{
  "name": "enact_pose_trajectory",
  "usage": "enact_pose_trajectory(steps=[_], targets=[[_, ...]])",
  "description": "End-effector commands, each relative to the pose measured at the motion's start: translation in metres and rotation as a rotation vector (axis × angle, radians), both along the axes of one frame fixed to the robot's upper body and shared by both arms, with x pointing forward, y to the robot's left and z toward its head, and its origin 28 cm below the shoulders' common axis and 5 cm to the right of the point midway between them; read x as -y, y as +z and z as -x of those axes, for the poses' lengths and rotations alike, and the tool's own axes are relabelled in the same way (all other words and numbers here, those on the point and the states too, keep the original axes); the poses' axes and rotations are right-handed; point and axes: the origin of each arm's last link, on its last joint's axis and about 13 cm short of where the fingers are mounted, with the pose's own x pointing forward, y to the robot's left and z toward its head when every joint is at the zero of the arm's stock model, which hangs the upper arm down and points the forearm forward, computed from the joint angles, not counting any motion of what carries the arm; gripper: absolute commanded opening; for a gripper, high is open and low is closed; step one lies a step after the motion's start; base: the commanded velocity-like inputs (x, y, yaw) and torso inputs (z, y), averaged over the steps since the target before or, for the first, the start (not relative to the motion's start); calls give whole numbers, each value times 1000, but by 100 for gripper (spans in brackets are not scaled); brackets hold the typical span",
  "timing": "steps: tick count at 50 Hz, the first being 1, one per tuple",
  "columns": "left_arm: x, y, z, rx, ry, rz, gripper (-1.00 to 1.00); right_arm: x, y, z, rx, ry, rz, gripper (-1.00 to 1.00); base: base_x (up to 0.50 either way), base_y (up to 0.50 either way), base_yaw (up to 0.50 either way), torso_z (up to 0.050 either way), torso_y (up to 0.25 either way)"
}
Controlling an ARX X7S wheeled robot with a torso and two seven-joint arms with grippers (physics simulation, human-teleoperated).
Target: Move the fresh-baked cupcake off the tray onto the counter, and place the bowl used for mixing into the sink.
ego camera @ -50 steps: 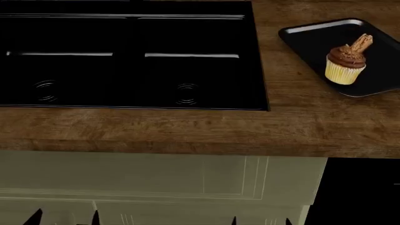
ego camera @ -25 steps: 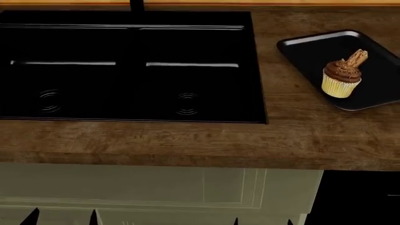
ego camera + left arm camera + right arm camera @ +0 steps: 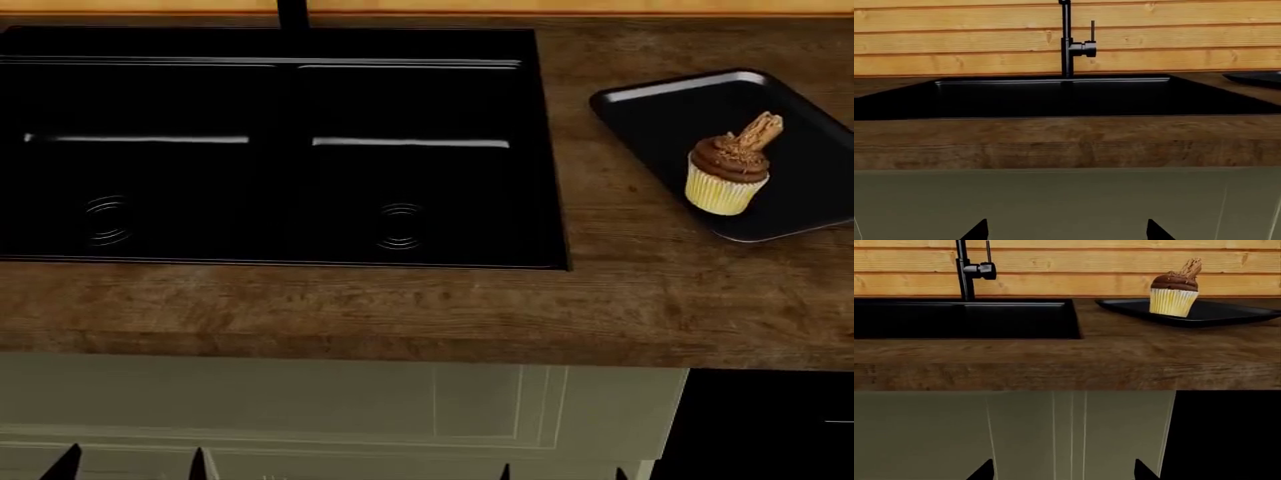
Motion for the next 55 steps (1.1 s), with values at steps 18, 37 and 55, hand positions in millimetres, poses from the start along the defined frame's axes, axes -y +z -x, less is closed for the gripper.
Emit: enact_pose_trajectory(steps=[18,37,55], targets=[[-6,64,-2,139,71,-5,100,7,72,3,101,-34,80,100,0,0,0,3,0],[-12,120,-26,288,108,-58,100,25,129,-16,179,-120,175,100,0,0,0,0,0],[-13,169,-49,357,95,-122,100,39,179,-37,225,-168,235,100,0,0,0,0,0]])
